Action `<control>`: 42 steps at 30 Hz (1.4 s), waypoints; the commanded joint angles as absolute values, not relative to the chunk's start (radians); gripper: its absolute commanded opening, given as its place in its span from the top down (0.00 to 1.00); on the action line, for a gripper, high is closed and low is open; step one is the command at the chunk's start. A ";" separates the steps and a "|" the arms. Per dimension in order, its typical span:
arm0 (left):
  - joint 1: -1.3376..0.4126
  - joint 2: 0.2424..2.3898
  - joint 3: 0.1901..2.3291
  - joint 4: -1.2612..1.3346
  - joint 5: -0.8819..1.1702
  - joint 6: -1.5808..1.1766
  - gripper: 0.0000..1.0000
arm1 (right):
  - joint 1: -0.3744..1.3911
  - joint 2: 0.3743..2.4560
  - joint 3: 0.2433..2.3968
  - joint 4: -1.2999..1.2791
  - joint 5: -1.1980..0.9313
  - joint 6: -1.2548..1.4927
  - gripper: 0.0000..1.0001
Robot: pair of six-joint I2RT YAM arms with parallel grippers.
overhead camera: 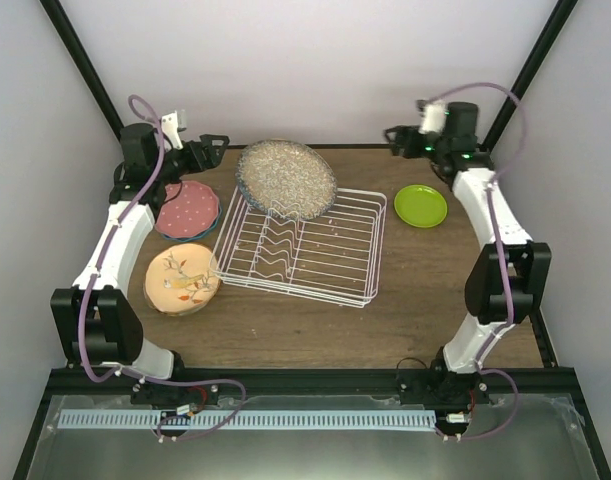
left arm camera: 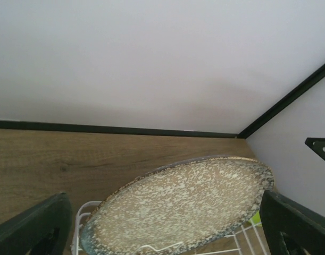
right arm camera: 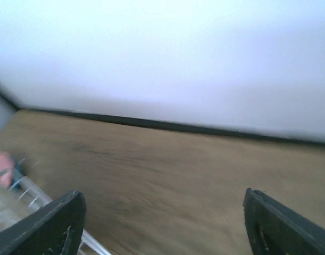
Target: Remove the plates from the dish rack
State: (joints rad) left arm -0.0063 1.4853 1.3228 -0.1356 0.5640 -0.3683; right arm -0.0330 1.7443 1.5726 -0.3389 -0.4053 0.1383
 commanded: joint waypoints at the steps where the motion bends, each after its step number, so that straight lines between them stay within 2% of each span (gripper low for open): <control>1: -0.003 1.483 1.333 -0.126 0.552 -0.370 0.00 | 0.105 1.765 1.591 -0.127 -0.600 -0.105 0.04; 3: -0.002 1.478 1.331 -0.135 0.542 -0.366 0.00 | 0.145 1.797 1.603 -0.102 -0.617 -0.134 0.00; 9: 0.001 1.442 1.311 -0.175 0.521 -0.321 0.00 | 0.226 1.877 1.687 -0.126 -0.661 -0.188 0.00; 24: 0.007 1.424 1.286 -0.191 0.530 -0.303 0.00 | 0.291 1.861 1.622 -0.032 -0.774 -0.184 0.03; 36: 0.008 1.448 1.301 -0.193 0.552 -0.314 0.00 | 0.363 1.977 1.733 -0.126 -0.729 -0.279 0.17; 42: 0.008 1.444 1.301 -0.201 0.550 -0.309 0.00 | 0.412 2.015 1.748 -0.139 -0.637 -0.320 0.28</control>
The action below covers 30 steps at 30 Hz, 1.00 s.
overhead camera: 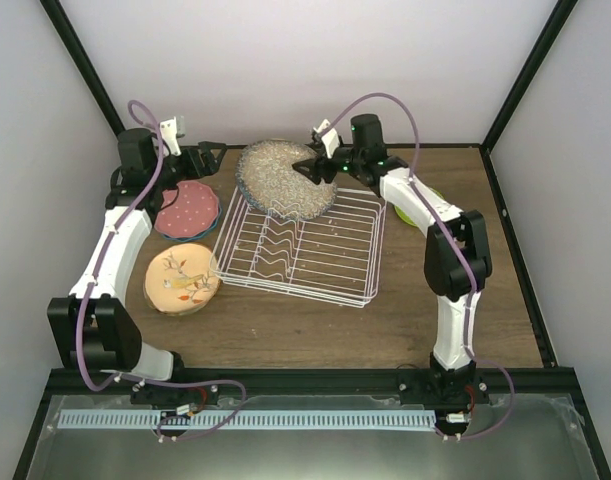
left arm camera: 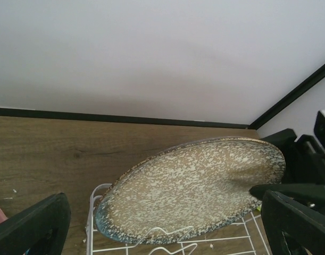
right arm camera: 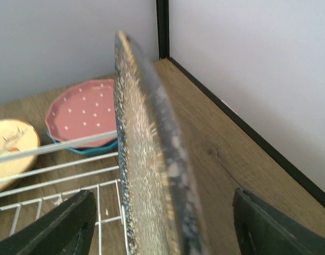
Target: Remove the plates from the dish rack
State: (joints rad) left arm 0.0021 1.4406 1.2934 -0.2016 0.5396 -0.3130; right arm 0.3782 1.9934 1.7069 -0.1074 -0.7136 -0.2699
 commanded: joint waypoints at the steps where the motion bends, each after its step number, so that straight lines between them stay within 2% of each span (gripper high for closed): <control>1: 0.008 1.443 1.300 -0.201 0.549 -0.308 0.00 | 0.419 2.018 1.747 -0.140 -0.613 -0.335 0.32; 3: 0.008 1.442 1.298 -0.201 0.549 -0.308 0.00 | 0.430 2.022 1.747 -0.141 -0.579 -0.358 0.43; 7: 0.007 1.440 1.295 -0.199 0.550 -0.310 0.00 | 0.440 2.014 1.739 -0.128 -0.530 -0.381 0.76; 11: 0.008 1.439 1.292 -0.198 0.550 -0.312 0.00 | 0.446 1.992 1.722 -0.107 -0.490 -0.408 0.98; 20: 0.008 1.447 1.296 -0.188 0.555 -0.320 0.00 | 0.453 1.934 1.706 -0.027 -0.444 -0.437 0.99; 30: 0.007 1.457 1.305 -0.183 0.560 -0.326 0.00 | 0.450 1.918 1.886 -0.101 -0.435 -0.522 0.99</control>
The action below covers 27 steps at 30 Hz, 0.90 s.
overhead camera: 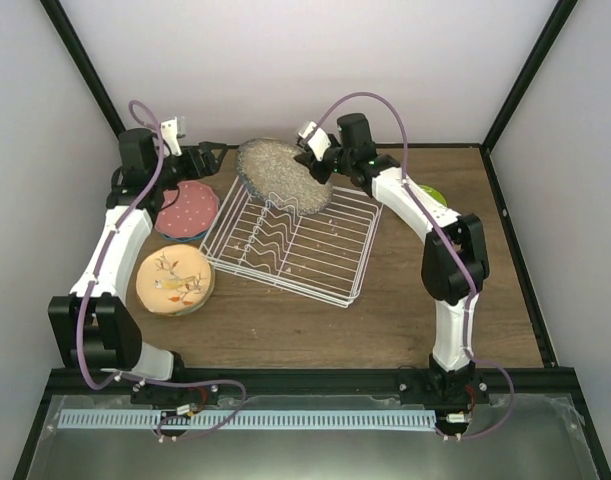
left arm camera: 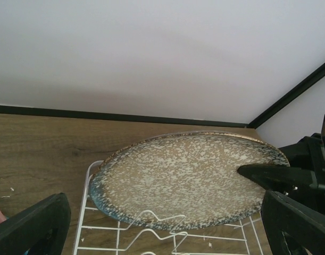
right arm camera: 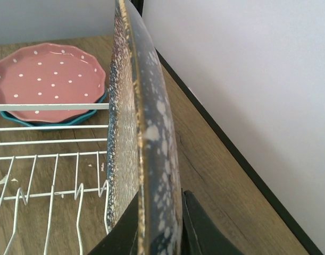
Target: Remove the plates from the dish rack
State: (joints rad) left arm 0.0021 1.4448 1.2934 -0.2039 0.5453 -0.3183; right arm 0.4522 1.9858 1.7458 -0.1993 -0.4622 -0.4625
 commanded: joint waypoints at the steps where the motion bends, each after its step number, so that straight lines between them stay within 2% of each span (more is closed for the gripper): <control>1: 0.008 1.457 1.306 -0.184 0.561 -0.325 0.00 | 0.449 1.913 1.895 -0.108 -0.437 -0.529 0.99; 21: 0.008 1.482 1.331 -0.190 0.577 -0.333 0.00 | 0.422 1.734 1.949 -0.172 -0.451 -0.518 0.99; 27: 0.008 1.483 1.341 -0.199 0.579 -0.321 0.00 | 0.377 1.649 1.907 -0.172 -0.389 -0.414 0.99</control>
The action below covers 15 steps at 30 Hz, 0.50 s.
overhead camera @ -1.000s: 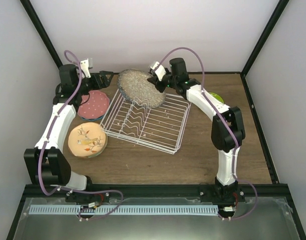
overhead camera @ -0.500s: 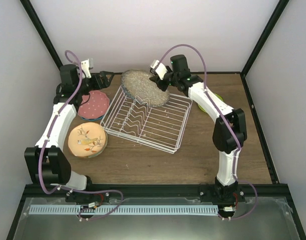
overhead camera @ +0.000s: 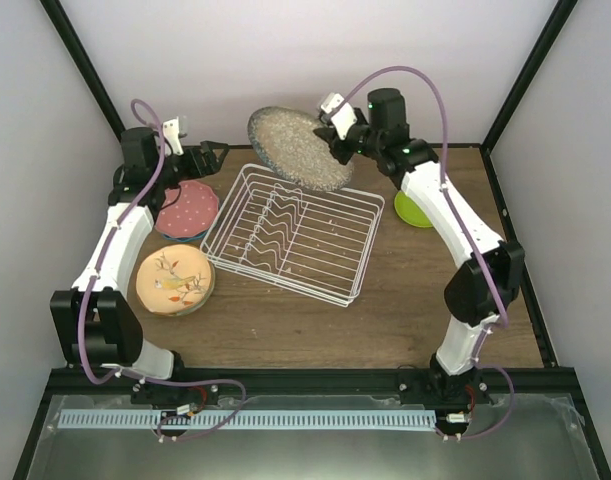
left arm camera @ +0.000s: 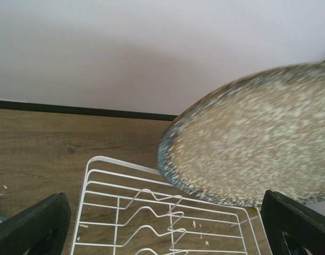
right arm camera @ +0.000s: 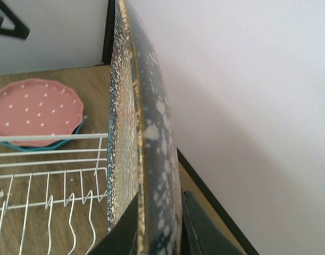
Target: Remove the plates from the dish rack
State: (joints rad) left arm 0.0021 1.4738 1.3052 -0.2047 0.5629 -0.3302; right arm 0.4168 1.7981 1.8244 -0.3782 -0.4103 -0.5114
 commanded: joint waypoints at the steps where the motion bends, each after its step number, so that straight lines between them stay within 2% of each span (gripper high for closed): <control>1: 0.007 1.484 1.342 -0.200 0.581 -0.317 0.00 | 0.363 1.631 1.897 -0.161 -0.360 -0.360 0.99; 10: 0.008 1.517 1.371 -0.217 0.603 -0.297 0.00 | 0.183 1.508 1.925 -0.429 -0.088 0.089 0.99; 15: 0.008 1.544 1.397 -0.229 0.619 -0.285 0.00 | 0.120 1.372 1.789 -0.585 0.059 0.274 0.99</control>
State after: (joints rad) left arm 0.0021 1.5192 1.3582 -0.2161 0.5903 -0.3077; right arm 0.1440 1.5463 1.8179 -0.5983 -0.0772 0.0368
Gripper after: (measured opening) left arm 0.998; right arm 0.112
